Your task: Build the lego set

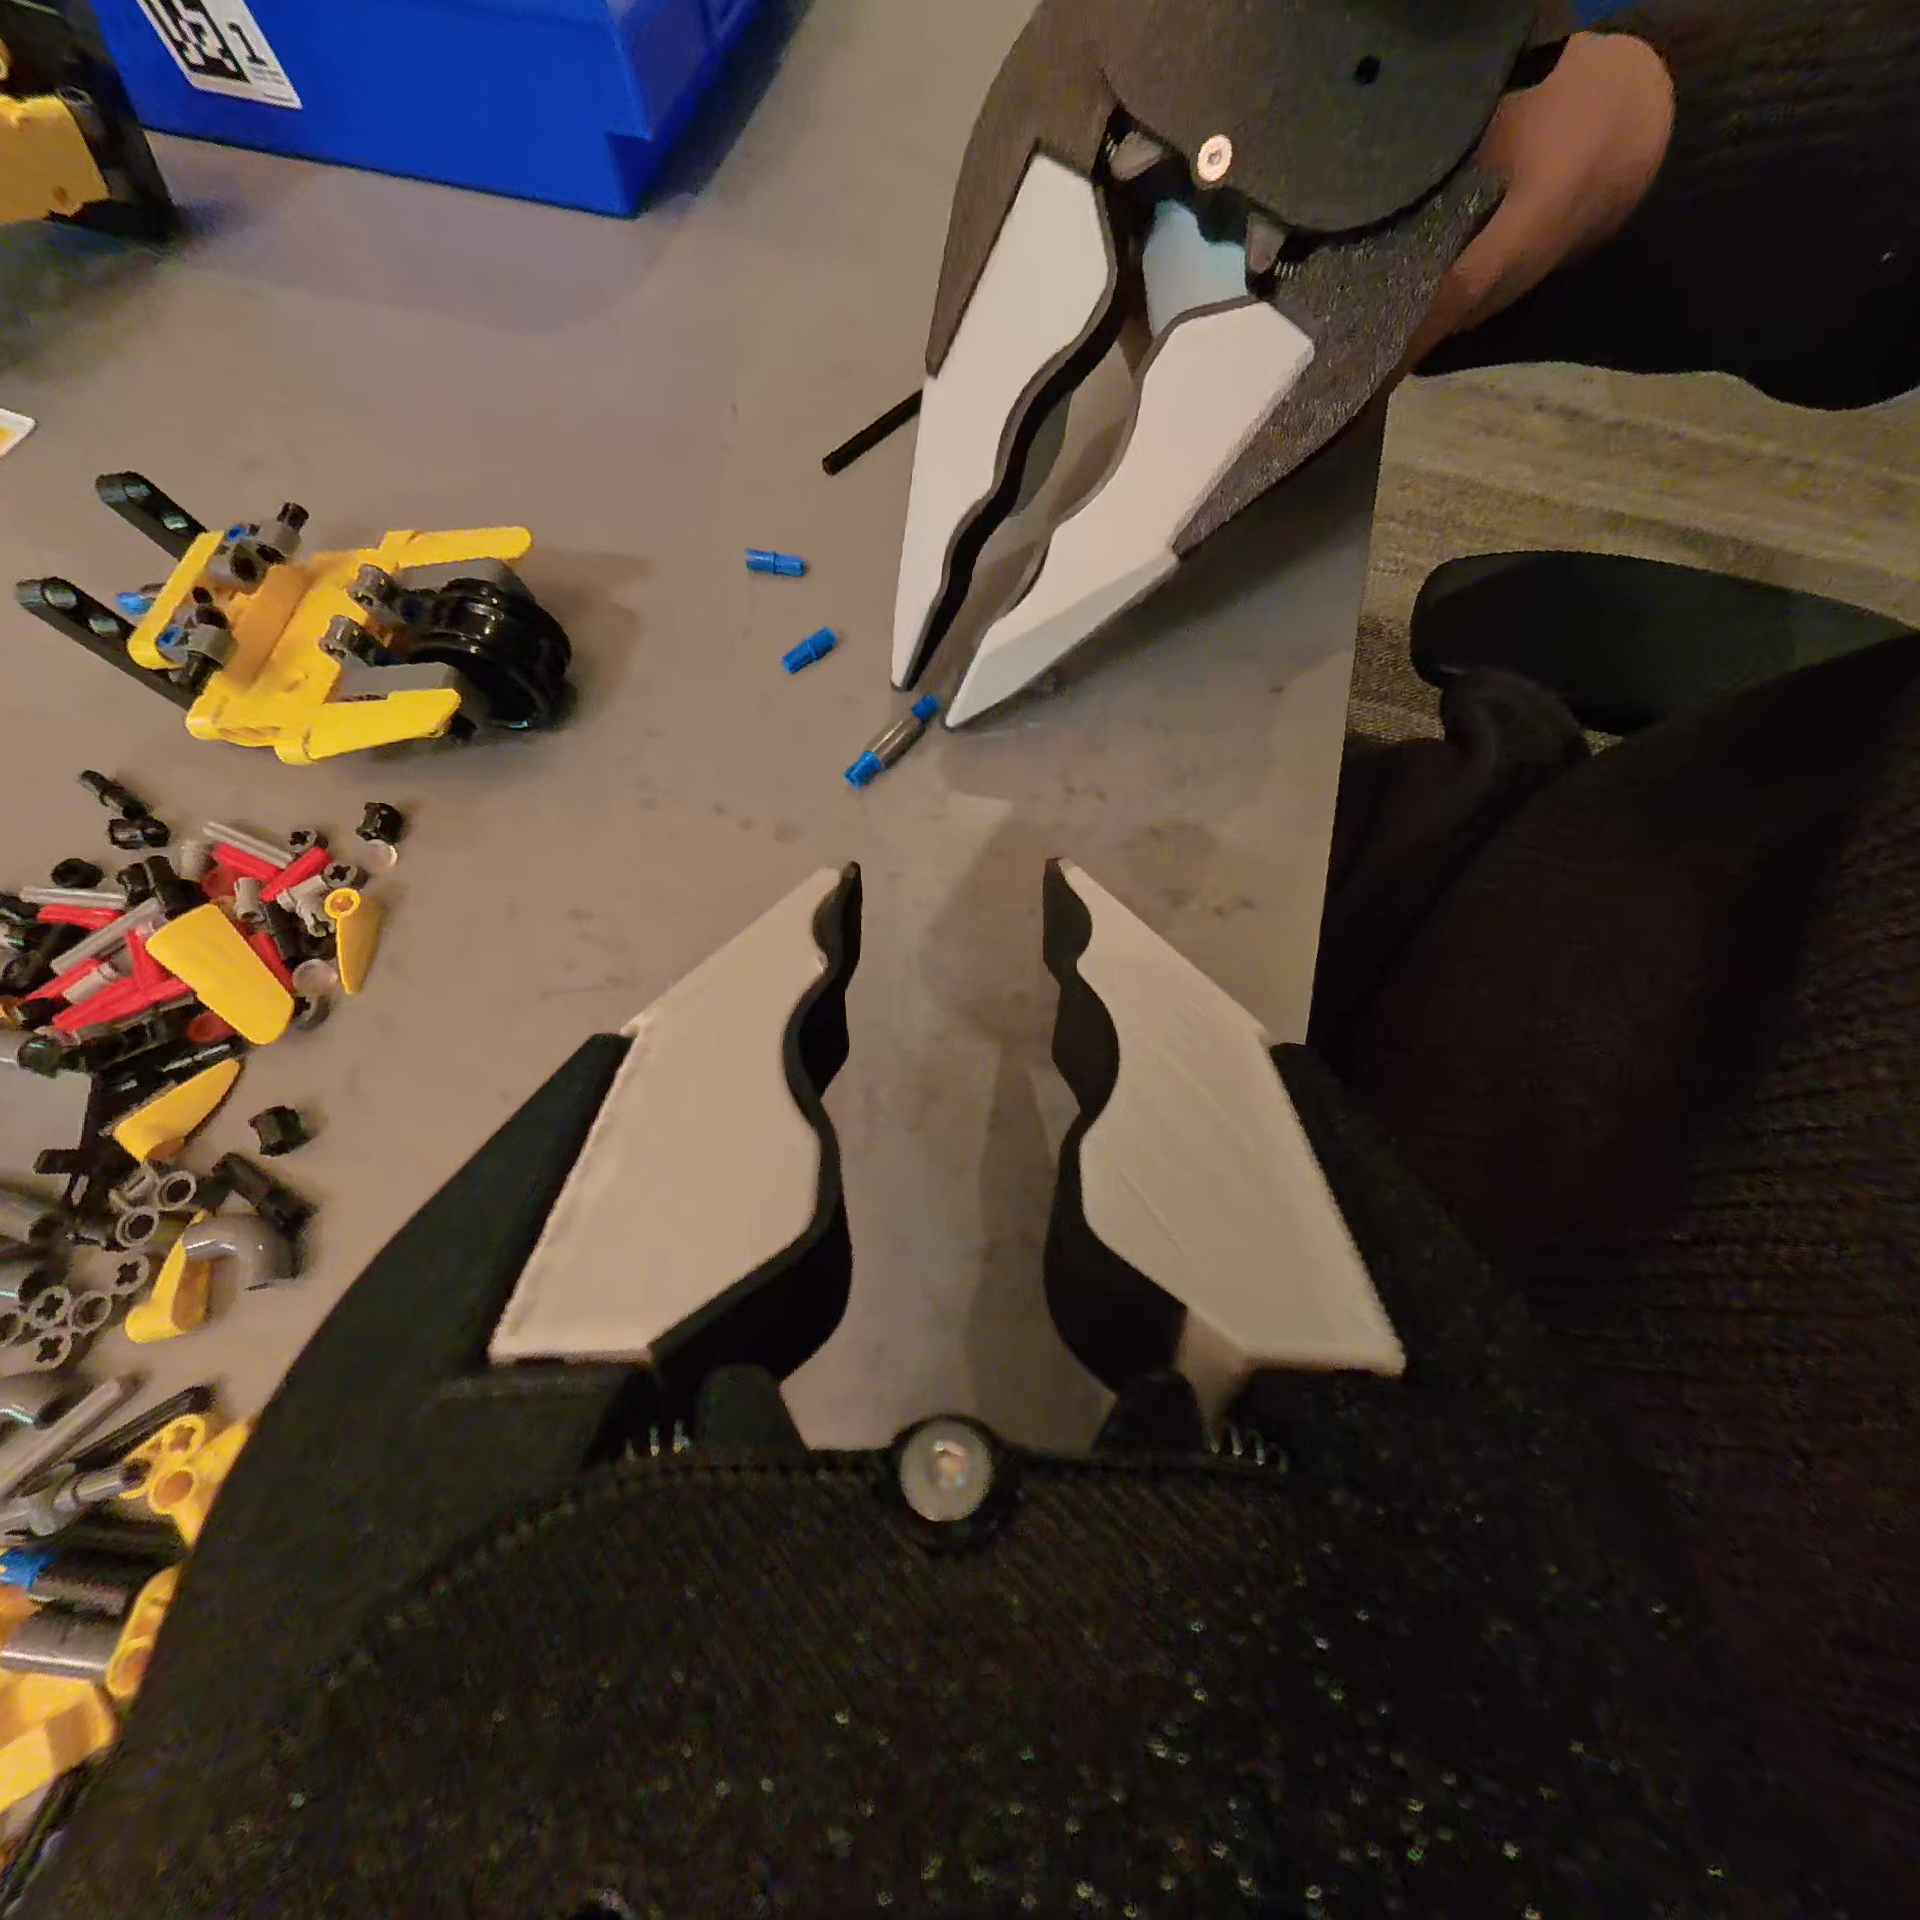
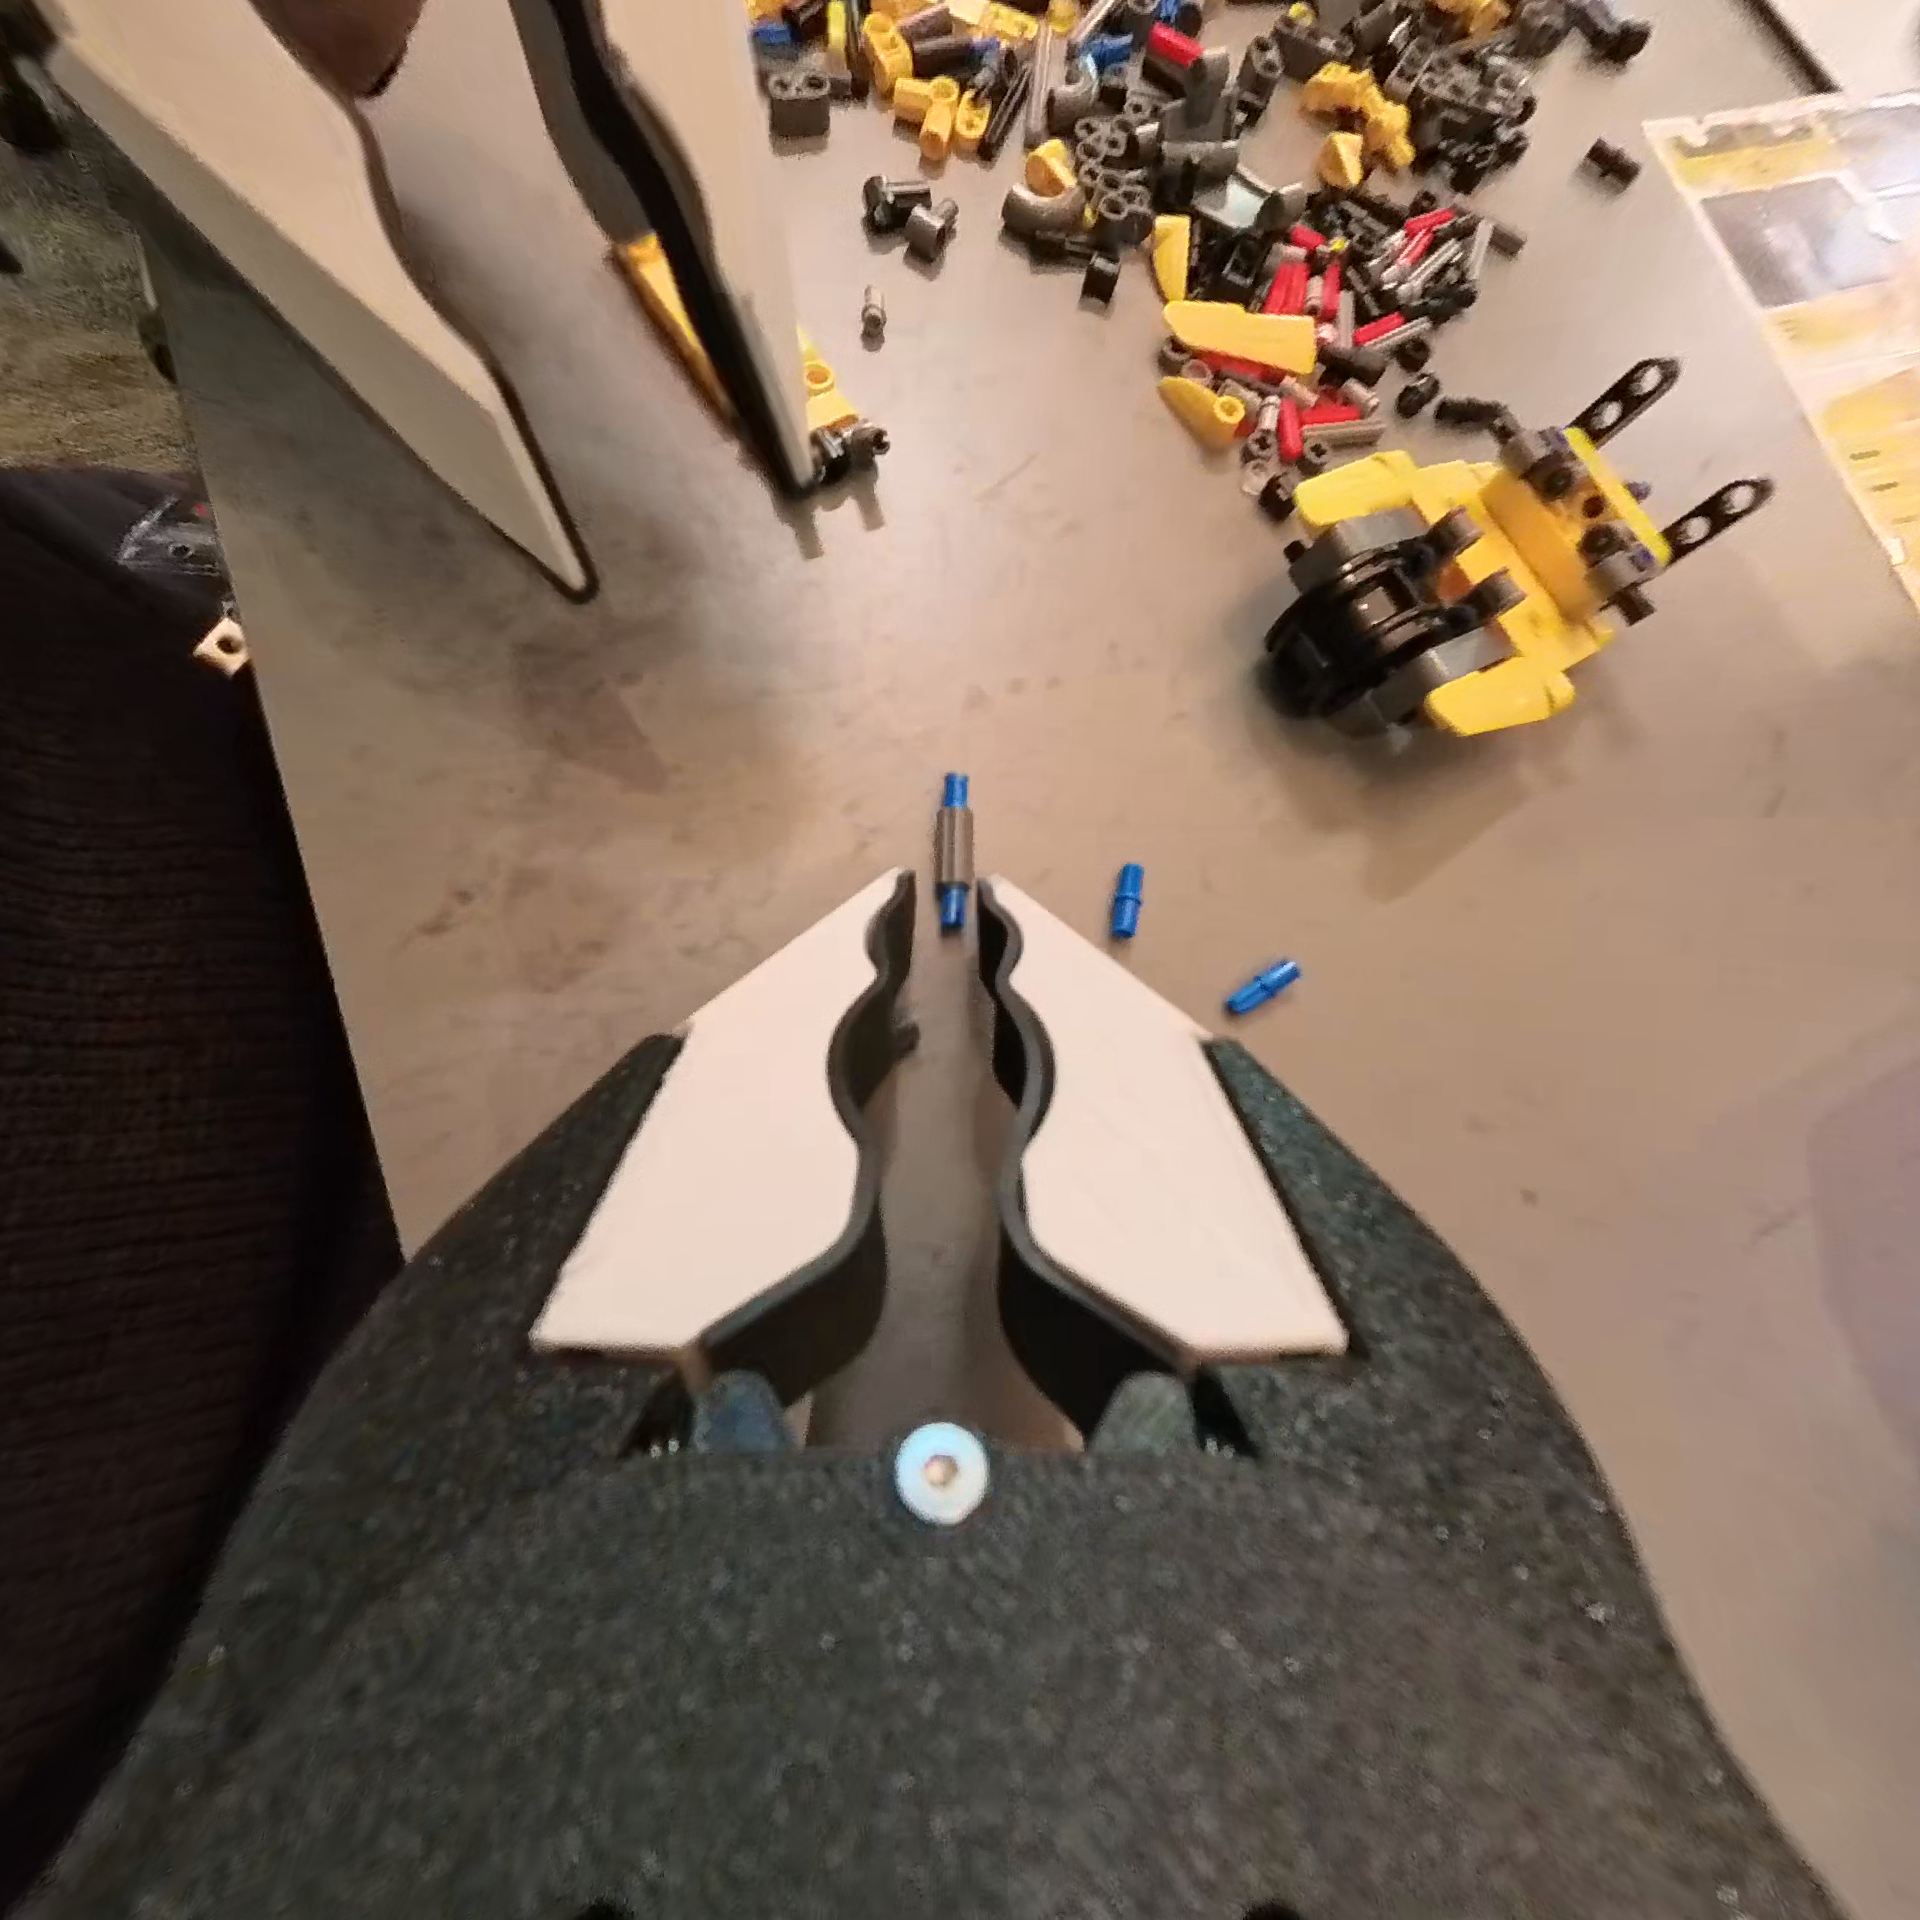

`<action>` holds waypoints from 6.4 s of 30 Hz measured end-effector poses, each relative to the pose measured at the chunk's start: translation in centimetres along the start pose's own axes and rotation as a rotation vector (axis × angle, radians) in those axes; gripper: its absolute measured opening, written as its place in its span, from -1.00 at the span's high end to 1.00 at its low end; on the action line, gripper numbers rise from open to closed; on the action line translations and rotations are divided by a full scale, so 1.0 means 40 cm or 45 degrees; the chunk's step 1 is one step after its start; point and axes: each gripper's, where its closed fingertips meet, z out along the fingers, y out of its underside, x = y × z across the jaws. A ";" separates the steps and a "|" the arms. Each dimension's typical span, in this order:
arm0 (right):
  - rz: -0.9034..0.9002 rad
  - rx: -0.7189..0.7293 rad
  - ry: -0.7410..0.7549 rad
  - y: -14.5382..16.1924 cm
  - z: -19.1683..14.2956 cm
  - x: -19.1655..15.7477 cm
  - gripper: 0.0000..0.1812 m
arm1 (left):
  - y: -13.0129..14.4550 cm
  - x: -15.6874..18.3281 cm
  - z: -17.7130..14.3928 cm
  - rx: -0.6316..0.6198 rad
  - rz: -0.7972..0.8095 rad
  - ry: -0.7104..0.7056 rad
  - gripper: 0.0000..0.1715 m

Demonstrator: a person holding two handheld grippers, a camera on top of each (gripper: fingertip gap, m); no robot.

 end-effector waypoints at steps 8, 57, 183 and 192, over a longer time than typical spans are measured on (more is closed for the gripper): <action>0.209 0.010 0.101 0.003 -0.020 0.097 0.88 | -0.004 0.001 0.006 0.013 -0.031 0.014 0.62; -0.031 0.021 0.047 0.085 -0.100 -0.086 0.96 | -0.019 0.083 0.201 -0.314 0.277 0.113 0.95; -0.379 0.056 -0.311 0.060 -0.055 -0.109 1.00 | 0.001 0.105 0.163 -0.228 -0.163 0.430 0.97; -0.313 0.038 -0.290 0.059 -0.051 -0.107 1.00 | 0.001 0.104 0.163 -0.227 -0.209 0.430 0.96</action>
